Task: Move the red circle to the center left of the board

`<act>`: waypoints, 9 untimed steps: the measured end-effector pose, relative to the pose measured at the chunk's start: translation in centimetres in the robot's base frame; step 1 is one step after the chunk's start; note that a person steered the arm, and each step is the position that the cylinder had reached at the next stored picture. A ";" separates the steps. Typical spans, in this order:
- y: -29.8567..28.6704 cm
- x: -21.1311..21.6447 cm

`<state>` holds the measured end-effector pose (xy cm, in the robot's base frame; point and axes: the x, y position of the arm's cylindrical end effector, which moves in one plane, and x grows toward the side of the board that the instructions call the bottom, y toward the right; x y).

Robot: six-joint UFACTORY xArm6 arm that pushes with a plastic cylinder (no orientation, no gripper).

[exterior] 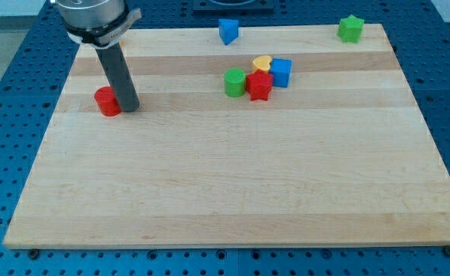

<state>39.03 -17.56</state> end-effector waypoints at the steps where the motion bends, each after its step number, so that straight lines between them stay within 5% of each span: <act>1: 0.0 -2.0; 7: -5.9 -0.4; 9: -0.8 -1.6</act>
